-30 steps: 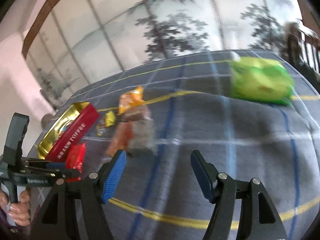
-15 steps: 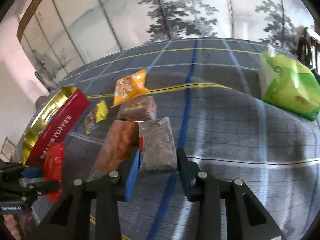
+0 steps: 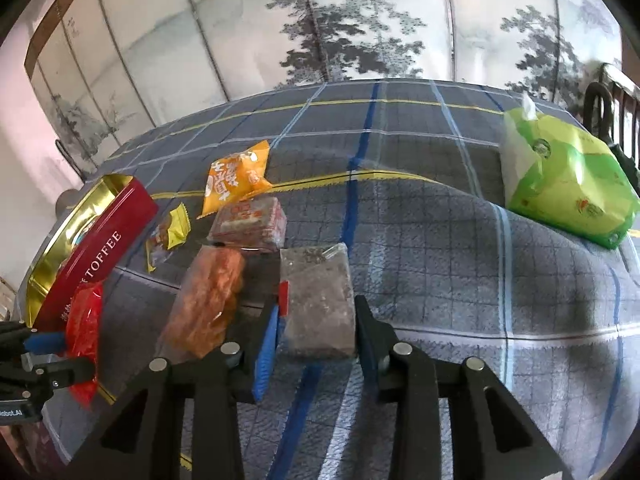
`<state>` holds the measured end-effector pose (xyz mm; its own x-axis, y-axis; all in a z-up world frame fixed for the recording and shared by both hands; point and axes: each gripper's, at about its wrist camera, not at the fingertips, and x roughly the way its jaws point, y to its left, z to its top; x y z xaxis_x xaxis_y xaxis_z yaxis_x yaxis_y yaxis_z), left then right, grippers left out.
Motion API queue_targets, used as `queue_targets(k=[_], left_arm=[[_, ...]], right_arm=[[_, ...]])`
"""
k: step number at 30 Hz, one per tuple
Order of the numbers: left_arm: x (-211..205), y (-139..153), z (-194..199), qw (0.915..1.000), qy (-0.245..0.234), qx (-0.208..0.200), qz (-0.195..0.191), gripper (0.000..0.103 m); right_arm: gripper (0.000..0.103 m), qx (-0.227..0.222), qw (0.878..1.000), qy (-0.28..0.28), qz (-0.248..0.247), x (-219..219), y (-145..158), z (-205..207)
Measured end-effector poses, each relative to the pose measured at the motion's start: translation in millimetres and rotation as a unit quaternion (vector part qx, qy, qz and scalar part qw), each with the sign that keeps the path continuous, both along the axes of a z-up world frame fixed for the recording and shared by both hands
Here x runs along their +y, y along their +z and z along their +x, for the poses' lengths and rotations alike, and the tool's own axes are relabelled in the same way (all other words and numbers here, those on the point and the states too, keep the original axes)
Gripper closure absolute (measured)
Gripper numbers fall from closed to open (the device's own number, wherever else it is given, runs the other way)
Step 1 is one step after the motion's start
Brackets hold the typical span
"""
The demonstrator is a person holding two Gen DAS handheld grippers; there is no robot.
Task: Organize snacks
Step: 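Grasp the red cake packet with the left gripper while the right gripper grasps the clear seed bag, then carry the red cake packet into the gold tin and open the left gripper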
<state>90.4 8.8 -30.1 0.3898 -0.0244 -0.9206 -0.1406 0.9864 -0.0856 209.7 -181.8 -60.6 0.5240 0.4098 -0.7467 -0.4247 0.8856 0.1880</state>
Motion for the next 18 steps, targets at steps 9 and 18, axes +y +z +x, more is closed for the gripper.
queue_targets(k=[9, 18], left_arm=[[3.1, 17.3, -8.6, 0.9997, -0.005, -0.022, 0.001, 0.063], [22.0, 38.5, -21.7, 0.9989, 0.010, -0.043, -0.014, 0.063]], right_arm=[[0.068, -0.014, 0.993, -0.113, 0.006, -70.5, 1.4, 1.1], [0.068, -0.008, 0.992, -0.123, -0.008, -72.3, -1.6, 5.0]])
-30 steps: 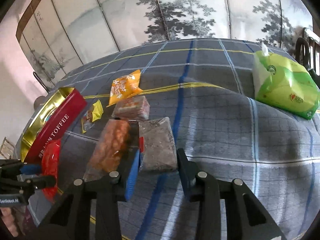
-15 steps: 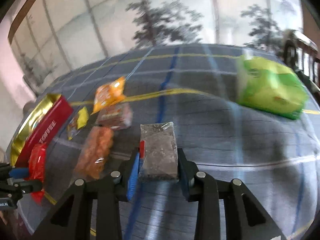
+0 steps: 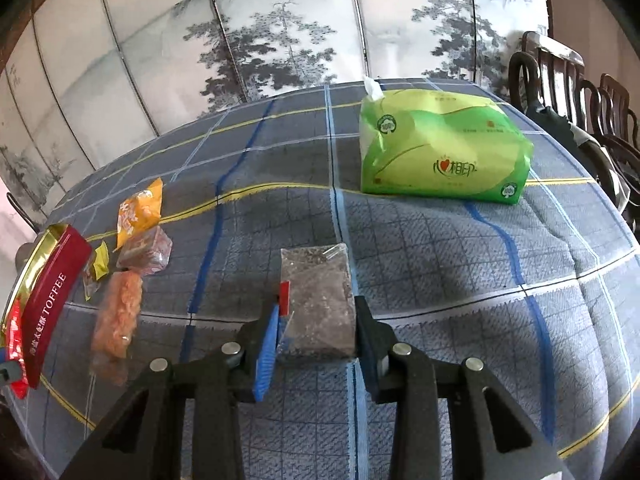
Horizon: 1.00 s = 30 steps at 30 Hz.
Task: Organize snacks
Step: 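Carry the red cake packet into the gold tin and open the left gripper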
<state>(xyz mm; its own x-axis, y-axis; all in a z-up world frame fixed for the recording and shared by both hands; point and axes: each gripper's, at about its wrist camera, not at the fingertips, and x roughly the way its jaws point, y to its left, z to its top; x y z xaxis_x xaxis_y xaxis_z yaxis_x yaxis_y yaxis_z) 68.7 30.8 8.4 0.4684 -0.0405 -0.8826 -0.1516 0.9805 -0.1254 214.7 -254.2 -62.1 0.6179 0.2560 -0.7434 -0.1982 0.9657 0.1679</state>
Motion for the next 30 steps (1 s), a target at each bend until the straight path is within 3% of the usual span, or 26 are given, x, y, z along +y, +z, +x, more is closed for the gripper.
queue_targets(k=[9, 15, 24, 30], left_arm=[[44.5, 19.8, -17.0, 0.9991, 0.039, -0.017, -0.009, 0.063], [89.5, 28.4, -27.8, 0.9963, 0.082, -0.027, 0.005, 0.063], [135.3, 14.5, -28.9, 0.9922, 0.122, -0.015, 0.018, 0.062], [138.4, 1.8, -21.0, 0.9925, 0.122, -0.004, 0.014, 0.063]], right_arm=[[0.068, 0.000, 1.000, -0.001, -0.005, 1.6, 0.0, -1.3], [0.068, 0.000, 1.000, -0.001, -0.006, 1.3, 0.2, -1.1], [0.068, 0.000, 1.000, 0.000, -0.010, 1.2, -0.3, -1.1], [0.068, 0.000, 1.000, 0.000, -0.012, 0.9, -0.6, -1.2]])
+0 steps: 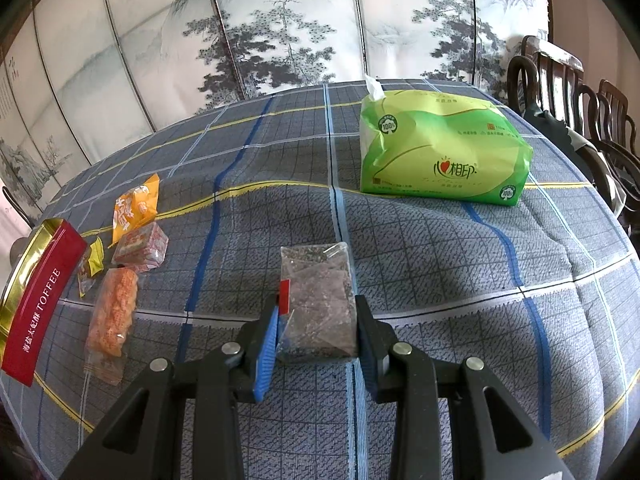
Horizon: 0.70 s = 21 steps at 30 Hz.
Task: Organize snacks
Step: 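Carry the red cake packet into the gold tin and open the left gripper, then carry the clear seed bag into the gold tin and open the right gripper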
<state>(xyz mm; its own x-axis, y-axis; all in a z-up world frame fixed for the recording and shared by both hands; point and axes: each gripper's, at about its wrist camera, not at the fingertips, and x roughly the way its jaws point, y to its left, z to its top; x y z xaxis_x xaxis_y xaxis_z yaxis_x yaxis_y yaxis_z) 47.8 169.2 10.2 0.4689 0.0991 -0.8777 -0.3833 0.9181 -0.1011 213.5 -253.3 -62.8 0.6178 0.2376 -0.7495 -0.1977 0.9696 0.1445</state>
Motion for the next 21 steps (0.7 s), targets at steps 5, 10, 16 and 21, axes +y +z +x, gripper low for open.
queue_targets(k=[5, 10, 16, 21], left_arm=[[-4.1, -2.9, 11.6, 0.9999, -0.007, -0.005, -0.004, 0.076], [-6.4, -5.5, 21.9, 0.9999, -0.008, -0.002, -0.007, 0.077], [-6.2, -5.4, 15.4, 0.9999, -0.006, -0.007, -0.004, 0.075], [-8.0, -7.1, 8.3, 1.0000, 0.003, -0.005, -0.002, 0.071]], right_arm=[[0.068, 0.000, 1.000, 0.000, 0.001, 0.0, 0.2, 0.1], [0.068, 0.000, 1.000, 0.000, -0.001, 0.1, -0.3, -0.3], [0.068, 0.000, 1.000, 0.000, -0.002, -0.3, -0.2, -0.1], [0.068, 0.000, 1.000, 0.001, 0.000, -0.2, 0.0, 0.2]])
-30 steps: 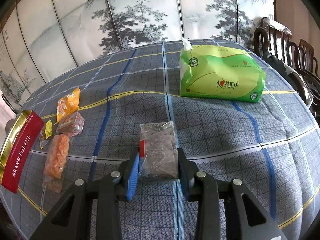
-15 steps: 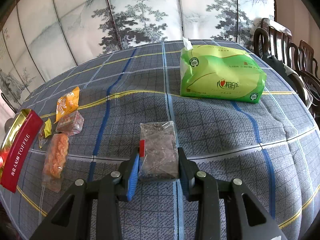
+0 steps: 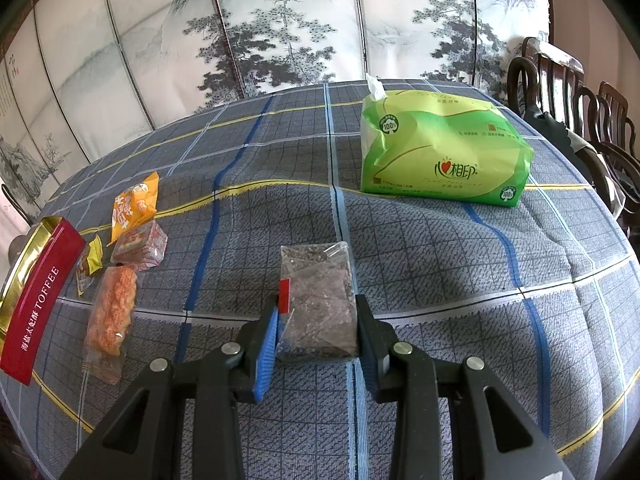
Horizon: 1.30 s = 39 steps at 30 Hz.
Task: Organize snacks
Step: 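Carry the clear seed bag into the gold tin and open the right gripper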
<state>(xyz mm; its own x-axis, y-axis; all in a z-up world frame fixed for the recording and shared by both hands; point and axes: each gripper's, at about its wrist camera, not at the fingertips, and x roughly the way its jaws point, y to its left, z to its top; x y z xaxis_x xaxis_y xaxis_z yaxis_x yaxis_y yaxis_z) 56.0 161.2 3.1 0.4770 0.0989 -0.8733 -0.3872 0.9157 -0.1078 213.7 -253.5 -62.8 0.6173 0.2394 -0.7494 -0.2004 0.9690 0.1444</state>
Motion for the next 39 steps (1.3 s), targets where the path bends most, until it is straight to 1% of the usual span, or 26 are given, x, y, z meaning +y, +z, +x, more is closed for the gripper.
queue_targets(k=[2, 5, 6, 8, 11, 16, 20, 27, 32, 39], left_arm=[[-1.1, -0.6, -2.8, 0.9999, 0.008, 0.002, 0.013, 0.064], [-2.5, -0.5, -7.3, 0.9995, 0.014, 0.003, 0.029, 0.058], [-3.5, 0.1, -9.7, 0.9989, 0.019, 0.004, 0.043, 0.058], [-4.0, 0.7, -12.2, 0.9980, 0.023, 0.003, 0.059, 0.055], [-3.4, 1.3, -16.4, 0.9968, 0.029, 0.002, 0.075, 0.052], [-1.4, 3.0, -21.9, 0.9948, 0.038, -0.001, 0.095, 0.051], [-1.3, 3.8, -26.8, 0.9931, 0.042, -0.004, 0.109, 0.045], [-3.5, 6.2, -31.9, 0.9898, 0.043, -0.009, 0.135, 0.039], [-3.5, 6.1, -35.4, 0.9886, 0.044, -0.012, 0.143, 0.038], [7.0, 1.4, -40.7, 0.9879, 0.053, -0.012, 0.145, 0.038]], right_arm=[[0.068, 0.000, 1.000, 0.001, -0.001, 0.3, 0.3, -1.1], [0.068, -0.001, 1.000, 0.004, -0.005, 1.7, 0.8, -2.6], [0.068, -0.001, 1.000, 0.007, -0.009, 3.5, 1.2, -3.7], [0.068, 0.001, 1.000, 0.010, -0.013, 4.5, 1.8, -5.4], [0.068, 0.010, 1.000, 0.015, -0.007, 7.2, 3.2, -9.1], [0.068, 0.015, 1.000, 0.019, 0.005, 12.5, 3.8, -20.0], [0.068, 0.022, 0.999, 0.018, 0.025, 12.1, 4.1, -27.8], [0.068, 0.026, 0.998, 0.028, 0.045, 19.9, 8.9, -43.3], [0.068, 0.022, 0.997, 0.044, 0.057, 36.4, 18.1, -52.8], [0.068, 0.017, 0.995, 0.076, 0.065, 71.3, 31.7, -62.8]])
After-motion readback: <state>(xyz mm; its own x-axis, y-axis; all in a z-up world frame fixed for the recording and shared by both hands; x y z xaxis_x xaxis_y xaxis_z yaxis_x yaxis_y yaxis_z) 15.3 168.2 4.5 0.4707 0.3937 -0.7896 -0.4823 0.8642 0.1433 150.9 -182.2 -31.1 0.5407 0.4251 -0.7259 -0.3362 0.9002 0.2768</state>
